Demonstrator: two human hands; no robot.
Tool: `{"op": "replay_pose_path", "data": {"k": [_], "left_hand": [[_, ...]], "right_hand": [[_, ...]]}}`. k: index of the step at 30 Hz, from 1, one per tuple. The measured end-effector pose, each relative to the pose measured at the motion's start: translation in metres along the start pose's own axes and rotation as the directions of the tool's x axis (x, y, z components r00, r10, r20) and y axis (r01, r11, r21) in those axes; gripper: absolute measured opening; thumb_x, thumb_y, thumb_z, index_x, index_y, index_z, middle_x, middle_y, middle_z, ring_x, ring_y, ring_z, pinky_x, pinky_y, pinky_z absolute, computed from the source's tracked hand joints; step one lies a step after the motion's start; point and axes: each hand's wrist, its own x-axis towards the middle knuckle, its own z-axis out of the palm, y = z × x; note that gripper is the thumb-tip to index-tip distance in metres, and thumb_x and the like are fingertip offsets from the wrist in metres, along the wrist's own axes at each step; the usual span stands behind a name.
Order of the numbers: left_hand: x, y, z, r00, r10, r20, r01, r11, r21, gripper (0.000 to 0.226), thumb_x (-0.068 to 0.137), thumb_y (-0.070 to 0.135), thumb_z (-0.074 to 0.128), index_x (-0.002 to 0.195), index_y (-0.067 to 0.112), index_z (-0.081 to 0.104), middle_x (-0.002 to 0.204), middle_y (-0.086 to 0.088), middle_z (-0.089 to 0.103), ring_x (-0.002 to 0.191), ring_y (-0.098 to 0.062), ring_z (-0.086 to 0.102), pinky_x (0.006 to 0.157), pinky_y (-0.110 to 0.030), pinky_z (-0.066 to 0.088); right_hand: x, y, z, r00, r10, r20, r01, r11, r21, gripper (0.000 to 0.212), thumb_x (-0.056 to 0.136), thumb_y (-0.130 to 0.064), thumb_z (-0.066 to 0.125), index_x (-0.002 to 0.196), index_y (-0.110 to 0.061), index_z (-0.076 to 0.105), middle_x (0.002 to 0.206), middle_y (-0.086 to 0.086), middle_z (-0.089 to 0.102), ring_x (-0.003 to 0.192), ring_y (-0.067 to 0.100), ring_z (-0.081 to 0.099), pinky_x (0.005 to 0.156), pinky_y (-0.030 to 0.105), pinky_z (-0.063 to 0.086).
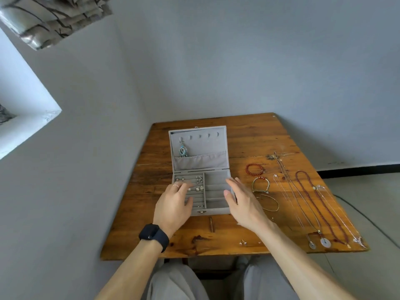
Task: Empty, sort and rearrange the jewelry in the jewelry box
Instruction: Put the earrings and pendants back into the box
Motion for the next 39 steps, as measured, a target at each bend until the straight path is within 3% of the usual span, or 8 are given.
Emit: {"op": "replay_pose_path", "data": {"k": [6,10,13,23,27,29,33,39], "left_hand": [[-0.064,0.035,0.028,0.994,0.107,-0.037,-0.112,0.982,-0.150,0.025,0.094,0.026,0.063,0.119,0.028,0.064,0.116,0.012,0.063,0.101,-0.005,0.060,0.073,-0.016,0.054],[-0.081,0.047,0.054,0.992,0.125,0.016,-0.121,0.981,-0.149,0.041,0.097,0.039,0.054,0.136,0.029,0.058,0.134,0.012,0.060,0.121,-0.006,0.057,0.096,-0.019,0.046],[-0.089,0.048,0.071,0.986,0.163,0.031,-0.163,0.987,-0.014,0.046,0.101,0.043,0.043,0.144,0.028,0.053,0.146,0.011,0.052,0.136,-0.008,0.047,0.113,-0.031,0.037],[-0.094,0.052,0.074,0.987,0.151,0.054,-0.154,0.987,0.051,0.048,0.102,0.039,0.035,0.145,0.025,0.052,0.148,0.007,0.051,0.138,-0.012,0.046,0.117,-0.038,0.030],[-0.095,0.052,0.071,0.988,0.142,0.063,-0.144,0.989,0.026,0.047,0.103,0.040,0.036,0.145,0.026,0.052,0.149,0.009,0.050,0.139,-0.010,0.044,0.118,-0.036,0.029],[-0.095,0.051,0.070,0.988,0.141,0.061,-0.143,0.989,0.022,0.046,0.102,0.040,0.037,0.144,0.026,0.053,0.148,0.009,0.050,0.138,-0.010,0.045,0.118,-0.036,0.029],[-0.092,0.053,0.067,0.989,0.130,0.074,-0.132,0.991,0.022,0.045,0.102,0.039,0.041,0.143,0.026,0.054,0.148,0.009,0.050,0.138,-0.010,0.045,0.119,-0.034,0.026],[-0.081,0.062,0.053,0.994,0.091,0.059,-0.089,0.995,-0.039,0.034,0.095,0.035,0.059,0.126,0.025,0.068,0.129,0.007,0.066,0.123,-0.015,0.058,0.102,-0.034,0.048]], "right_hand": [[-0.046,0.023,-0.023,0.987,-0.010,-0.162,0.006,1.000,-0.021,0.036,0.101,-0.024,0.056,0.137,-0.026,0.058,0.138,-0.006,0.059,0.129,0.008,0.049,0.103,0.024,0.038],[-0.069,0.032,-0.020,0.981,-0.023,-0.194,0.004,0.995,-0.097,0.030,0.096,-0.020,0.064,0.125,-0.024,0.067,0.126,-0.007,0.066,0.116,0.001,0.046,0.095,0.019,0.036],[-0.081,0.036,-0.015,0.976,-0.013,-0.217,-0.016,0.991,-0.130,0.025,0.091,-0.022,0.071,0.117,-0.024,0.072,0.119,-0.009,0.067,0.111,0.003,0.048,0.093,0.021,0.036],[-0.080,0.032,-0.013,0.974,-0.074,-0.214,0.024,0.973,-0.228,0.012,0.084,-0.023,0.079,0.096,-0.024,0.079,0.108,-0.008,0.070,0.105,0.011,0.053,0.088,0.026,0.038],[-0.089,0.035,-0.026,0.948,0.010,-0.319,-0.029,0.998,-0.052,0.010,0.089,-0.023,0.074,0.098,-0.026,0.076,0.103,-0.015,0.070,0.101,0.008,0.057,0.083,0.028,0.044],[-0.100,0.038,-0.034,0.923,0.150,-0.354,-0.097,0.982,0.163,0.012,0.091,-0.026,0.071,0.097,-0.035,0.073,0.098,-0.024,0.071,0.096,-0.001,0.061,0.080,0.023,0.046],[-0.114,0.049,-0.044,0.868,0.403,-0.290,-0.182,0.801,0.570,0.014,0.093,-0.021,0.070,0.097,-0.033,0.073,0.094,-0.016,0.075,0.082,0.003,0.071,0.068,0.021,0.053],[-0.118,0.059,-0.041,0.862,0.442,-0.249,-0.225,0.772,0.594,0.011,0.093,-0.022,0.070,0.098,-0.030,0.073,0.086,-0.015,0.075,0.078,0.005,0.071,0.072,0.025,0.055]]}}
